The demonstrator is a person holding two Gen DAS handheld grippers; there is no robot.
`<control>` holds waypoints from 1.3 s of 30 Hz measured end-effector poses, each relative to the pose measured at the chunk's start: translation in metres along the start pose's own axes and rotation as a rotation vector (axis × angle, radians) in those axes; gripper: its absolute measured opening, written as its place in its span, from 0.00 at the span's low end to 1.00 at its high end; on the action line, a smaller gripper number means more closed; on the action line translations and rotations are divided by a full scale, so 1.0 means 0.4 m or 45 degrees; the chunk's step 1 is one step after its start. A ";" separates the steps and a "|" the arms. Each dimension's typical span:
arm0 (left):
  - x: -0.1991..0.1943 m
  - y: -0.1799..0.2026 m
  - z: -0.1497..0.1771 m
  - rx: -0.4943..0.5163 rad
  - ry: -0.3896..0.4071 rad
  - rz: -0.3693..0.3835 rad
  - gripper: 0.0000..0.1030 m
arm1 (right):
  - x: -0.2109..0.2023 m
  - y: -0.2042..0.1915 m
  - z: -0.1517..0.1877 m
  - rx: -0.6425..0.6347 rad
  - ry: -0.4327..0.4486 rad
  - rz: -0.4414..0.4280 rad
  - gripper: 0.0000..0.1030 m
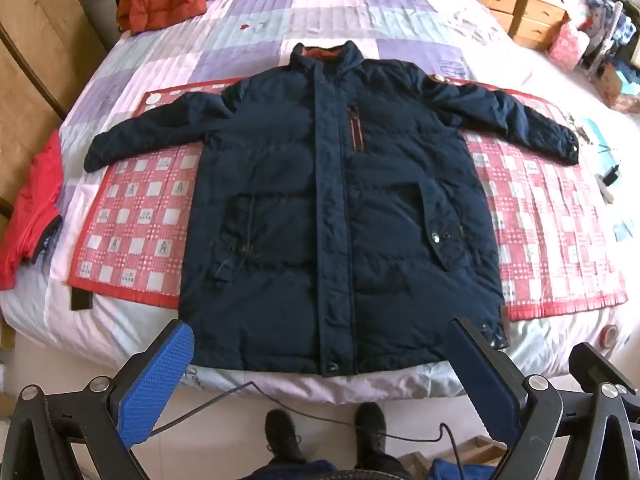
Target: Fold large clothes
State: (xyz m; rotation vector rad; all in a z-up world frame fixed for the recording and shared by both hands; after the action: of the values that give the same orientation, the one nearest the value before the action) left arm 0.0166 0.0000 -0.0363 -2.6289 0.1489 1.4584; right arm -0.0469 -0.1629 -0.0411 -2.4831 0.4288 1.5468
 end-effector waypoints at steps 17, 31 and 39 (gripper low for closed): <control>0.000 -0.001 -0.001 0.000 -0.002 0.002 1.00 | -0.010 0.004 0.007 0.001 -0.006 0.001 1.00; 0.000 -0.001 0.000 -0.003 0.002 0.001 1.00 | -0.015 0.004 0.015 -0.004 0.004 -0.001 1.00; 0.000 -0.001 0.000 -0.005 0.003 0.002 1.00 | -0.014 0.005 0.012 -0.004 0.006 -0.003 1.00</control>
State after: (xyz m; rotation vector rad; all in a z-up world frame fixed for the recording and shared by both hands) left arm 0.0166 0.0003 -0.0362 -2.6344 0.1484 1.4576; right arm -0.0540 -0.1624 -0.0382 -2.4891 0.4241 1.5427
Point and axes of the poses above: each gripper's, at about its wrist camera, not at the fingertips, and x roughly the way its jaws point, y to its right, z to its underside, the point moved 4 cm from there along x, roughly the way its jaws point, and after that the axes turned 8 degrees about y, right-handed, at the moved point
